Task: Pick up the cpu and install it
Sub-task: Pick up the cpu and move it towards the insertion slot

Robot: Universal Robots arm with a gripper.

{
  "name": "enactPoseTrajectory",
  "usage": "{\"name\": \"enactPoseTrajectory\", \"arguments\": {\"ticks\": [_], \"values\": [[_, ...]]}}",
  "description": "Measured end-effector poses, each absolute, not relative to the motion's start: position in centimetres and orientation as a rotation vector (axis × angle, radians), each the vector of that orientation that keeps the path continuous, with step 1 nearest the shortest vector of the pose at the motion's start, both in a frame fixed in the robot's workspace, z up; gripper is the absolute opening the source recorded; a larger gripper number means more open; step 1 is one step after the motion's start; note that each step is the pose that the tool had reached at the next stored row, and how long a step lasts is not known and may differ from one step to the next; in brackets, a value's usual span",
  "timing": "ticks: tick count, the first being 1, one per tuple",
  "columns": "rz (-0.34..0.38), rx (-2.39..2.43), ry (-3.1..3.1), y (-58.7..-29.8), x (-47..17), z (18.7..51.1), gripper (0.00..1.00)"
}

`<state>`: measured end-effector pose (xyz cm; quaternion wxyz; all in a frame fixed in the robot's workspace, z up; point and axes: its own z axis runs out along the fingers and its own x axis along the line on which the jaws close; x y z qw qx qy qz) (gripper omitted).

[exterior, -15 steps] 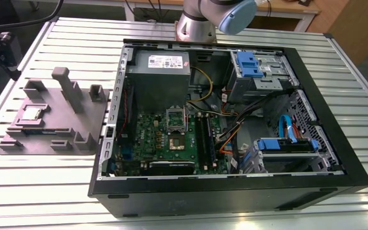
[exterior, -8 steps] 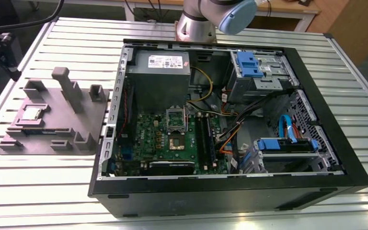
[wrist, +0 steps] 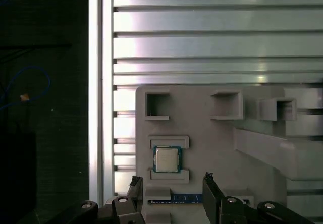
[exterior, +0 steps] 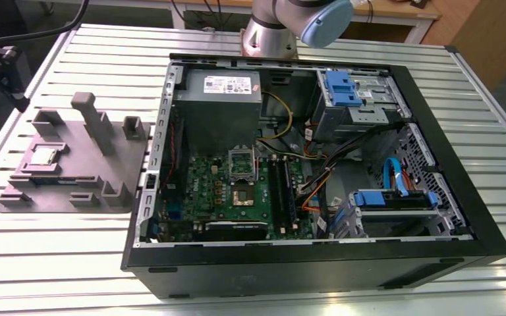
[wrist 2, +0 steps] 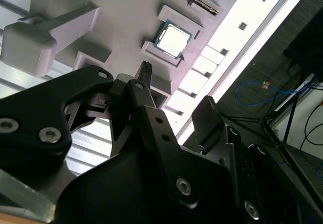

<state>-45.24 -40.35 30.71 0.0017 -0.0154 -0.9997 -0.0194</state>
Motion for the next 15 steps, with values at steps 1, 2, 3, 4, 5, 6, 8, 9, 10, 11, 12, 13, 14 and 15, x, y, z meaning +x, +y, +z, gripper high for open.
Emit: {"name": "enactPoseTrajectory", "arguments": {"ticks": [1,2,3,4,5,6,8,9,10,11,12,13,14,15], "values": [[-0.061,-0.048,-3.137,-40.35,-45.24,30.7,0.59],[-0.061,-0.048,-3.137,-40.35,-45.24,30.67,0.59],[-0.061,-0.048,-3.137,-40.35,-45.24,30.65,0.59],[-0.061,-0.048,-3.137,-40.35,-45.24,30.63,0.59],[-0.061,-0.048,-3.137,-40.35,-45.24,30.6,0.59],[-0.061,-0.048,-3.137,-40.35,-45.24,30.57,0.59],[-0.061,-0.049,-3.137,-40.35,-45.24,30.51,0.59],[-0.061,-0.048,-3.137,-40.35,-45.24,30.48,0.59],[-0.061,-0.049,-3.137,-40.35,-45.24,30.44,0.59],[-0.061,-0.048,-3.137,-40.35,-45.24,30.4,0.59],[-0.061,-0.048,-3.137,-40.35,-45.24,30.36,0.59],[-0.061,-0.048,-3.137,-40.35,-45.24,30.31,0.59],[-0.061,-0.048,-3.137,-40.35,-45.24,30.26,0.59],[-0.061,-0.048,-3.137,-40.35,-45.24,30.21,0.59]]}}
